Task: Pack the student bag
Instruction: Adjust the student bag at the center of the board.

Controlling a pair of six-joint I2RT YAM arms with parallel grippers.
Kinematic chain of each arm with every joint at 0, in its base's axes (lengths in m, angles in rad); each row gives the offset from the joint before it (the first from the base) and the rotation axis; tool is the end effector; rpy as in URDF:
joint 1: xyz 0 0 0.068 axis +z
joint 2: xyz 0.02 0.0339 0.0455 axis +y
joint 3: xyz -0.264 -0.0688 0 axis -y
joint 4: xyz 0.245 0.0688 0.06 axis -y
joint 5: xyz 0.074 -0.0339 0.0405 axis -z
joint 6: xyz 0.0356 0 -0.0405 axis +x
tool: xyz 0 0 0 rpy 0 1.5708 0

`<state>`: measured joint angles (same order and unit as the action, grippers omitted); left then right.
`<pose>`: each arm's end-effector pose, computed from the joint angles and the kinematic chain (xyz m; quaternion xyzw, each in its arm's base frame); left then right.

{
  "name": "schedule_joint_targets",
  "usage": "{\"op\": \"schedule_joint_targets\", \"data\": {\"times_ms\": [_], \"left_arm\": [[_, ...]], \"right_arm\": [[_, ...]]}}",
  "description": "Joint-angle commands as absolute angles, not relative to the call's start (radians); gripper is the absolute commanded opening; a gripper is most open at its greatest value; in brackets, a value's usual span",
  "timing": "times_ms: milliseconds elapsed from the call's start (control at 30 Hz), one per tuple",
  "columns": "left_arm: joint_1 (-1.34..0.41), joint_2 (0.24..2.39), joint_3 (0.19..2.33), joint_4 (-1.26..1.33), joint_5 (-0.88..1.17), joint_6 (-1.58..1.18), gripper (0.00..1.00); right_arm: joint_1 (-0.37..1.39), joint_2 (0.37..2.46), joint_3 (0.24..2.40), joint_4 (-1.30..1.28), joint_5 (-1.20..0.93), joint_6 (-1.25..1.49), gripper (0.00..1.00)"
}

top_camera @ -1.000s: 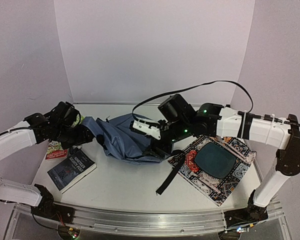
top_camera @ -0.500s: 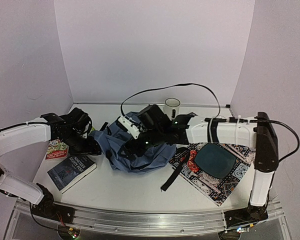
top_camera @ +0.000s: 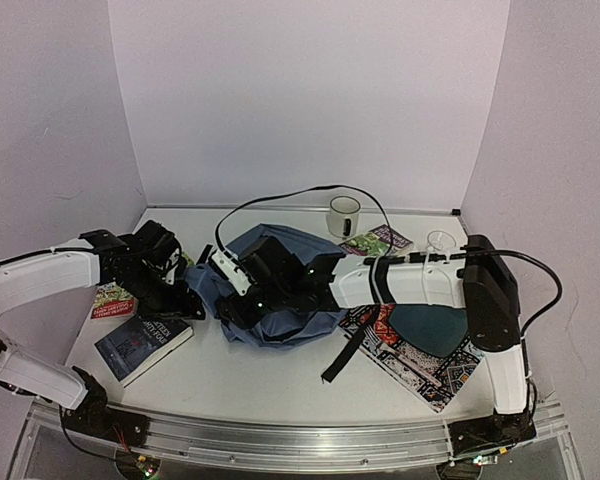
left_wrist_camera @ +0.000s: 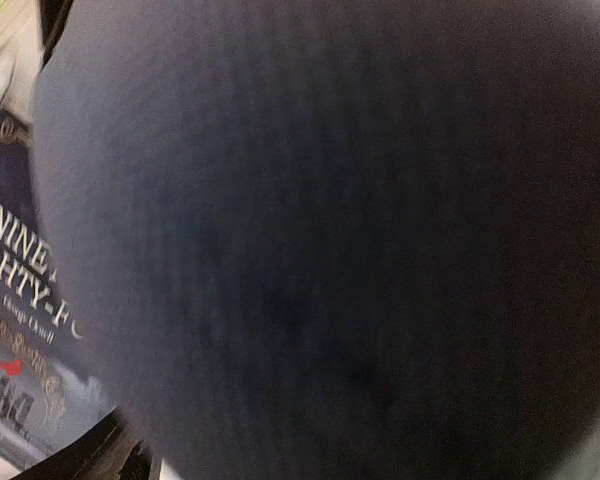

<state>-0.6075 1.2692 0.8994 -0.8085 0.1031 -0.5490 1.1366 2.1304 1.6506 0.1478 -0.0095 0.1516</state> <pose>0.1897 -0.1363 0.2319 0.0387 0.9788 -0.1488 0.1354 0.2137 0.4617 0.2416 -0.3874 0.7161 0.3517 0.4619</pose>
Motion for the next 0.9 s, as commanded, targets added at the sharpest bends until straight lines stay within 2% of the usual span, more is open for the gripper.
{"op": "schedule_joint_targets", "data": {"times_ms": [0, 33, 100, 333, 567, 700, 767, 867], "left_arm": [[-0.606, 1.252, 0.909, -0.879, 0.099, -0.557, 0.87], [-0.607, 1.251, 0.906, -0.891, 0.097, -0.556, 0.87], [-0.606, 1.245, 0.902, -0.915, 0.079, -0.554, 0.87], [-0.606, 1.191, 0.896, -0.992, 0.037, -0.550, 0.89], [-0.606, 1.140, 0.993, -0.984, -0.007, -0.569, 0.92], [-0.605, 1.197, 1.067, -0.952, -0.058, -0.595, 0.92], [-0.605, 1.228, 1.100, -0.920, -0.066, -0.606, 0.92], [-0.605, 1.292, 1.155, -0.870, -0.057, -0.612, 0.90]], "right_arm": [[1.111, 2.105, 1.704, 0.184, 0.009, 0.126, 0.19], [1.105, 2.098, 1.704, 0.184, 0.008, 0.123, 0.15], [1.092, 2.088, 1.705, 0.186, 0.009, 0.113, 0.13], [1.053, 2.039, 1.708, 0.200, -0.023, 0.079, 0.09], [1.057, 2.038, 1.625, 0.198, -0.301, 0.048, 0.12], [1.087, 1.992, 1.522, 0.196, -0.402, 0.038, 0.18], [1.092, 1.958, 1.484, 0.191, -0.430, 0.047, 0.25], [1.087, 1.891, 1.446, 0.157, -0.359, 0.056, 0.37]]}}
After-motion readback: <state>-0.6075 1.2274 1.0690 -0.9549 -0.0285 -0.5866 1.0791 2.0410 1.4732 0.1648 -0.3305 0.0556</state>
